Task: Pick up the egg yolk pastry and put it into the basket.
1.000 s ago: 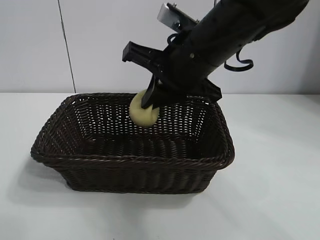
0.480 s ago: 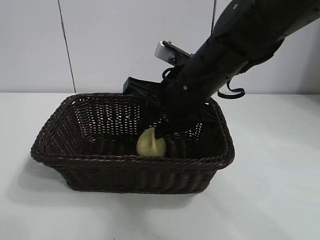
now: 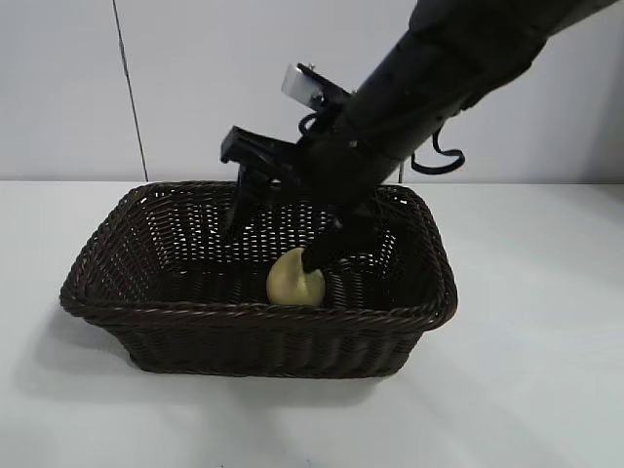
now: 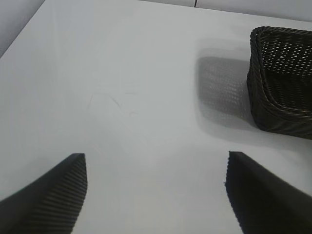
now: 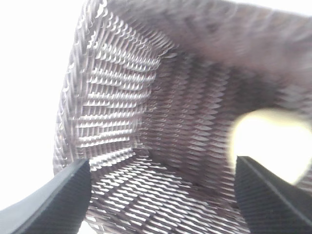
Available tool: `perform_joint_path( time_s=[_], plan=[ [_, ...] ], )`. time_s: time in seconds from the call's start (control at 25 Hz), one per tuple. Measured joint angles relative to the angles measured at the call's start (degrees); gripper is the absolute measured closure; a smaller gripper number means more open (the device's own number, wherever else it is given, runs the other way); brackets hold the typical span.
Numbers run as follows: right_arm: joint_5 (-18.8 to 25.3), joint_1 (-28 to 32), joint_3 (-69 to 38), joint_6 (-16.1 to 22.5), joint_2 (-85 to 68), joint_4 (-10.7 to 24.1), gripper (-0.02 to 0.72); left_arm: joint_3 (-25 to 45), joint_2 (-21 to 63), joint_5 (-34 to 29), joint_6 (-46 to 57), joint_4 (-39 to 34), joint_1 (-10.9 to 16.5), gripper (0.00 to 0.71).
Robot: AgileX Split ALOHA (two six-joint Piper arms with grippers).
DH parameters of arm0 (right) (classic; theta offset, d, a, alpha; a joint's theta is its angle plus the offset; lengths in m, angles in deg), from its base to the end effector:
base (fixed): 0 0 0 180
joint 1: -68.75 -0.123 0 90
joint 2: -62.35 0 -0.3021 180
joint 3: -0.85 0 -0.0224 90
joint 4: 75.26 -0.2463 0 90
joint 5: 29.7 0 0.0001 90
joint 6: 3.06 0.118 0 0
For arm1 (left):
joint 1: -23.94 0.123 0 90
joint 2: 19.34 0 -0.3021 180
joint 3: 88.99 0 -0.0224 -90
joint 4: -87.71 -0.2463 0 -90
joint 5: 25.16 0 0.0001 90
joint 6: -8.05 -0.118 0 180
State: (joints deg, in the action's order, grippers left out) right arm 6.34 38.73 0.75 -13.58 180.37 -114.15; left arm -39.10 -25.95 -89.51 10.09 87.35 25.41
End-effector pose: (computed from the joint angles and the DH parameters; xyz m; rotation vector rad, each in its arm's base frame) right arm 0.3490 0.2521 0.2007 -0.3230 2.6718 0.8067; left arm -0.0058 0.0005 0.2518 -0.0651 2.1082 0.0016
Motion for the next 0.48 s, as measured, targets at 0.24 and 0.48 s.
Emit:
perform_joint_path(
  time_s=[0.24, 0.48],
  plan=[
    [7.89, -0.05, 9.01, 10.16, 0.0, 13.73, 0.125, 0.0, 0.0, 0.0, 0.0, 0.0, 0.0, 0.139],
    [22.13, 0.9, 16.25, 16.72, 0.0, 28.33, 0.125, 0.0, 0.0, 0.0, 0.0, 0.0, 0.0, 0.139]
  ],
)
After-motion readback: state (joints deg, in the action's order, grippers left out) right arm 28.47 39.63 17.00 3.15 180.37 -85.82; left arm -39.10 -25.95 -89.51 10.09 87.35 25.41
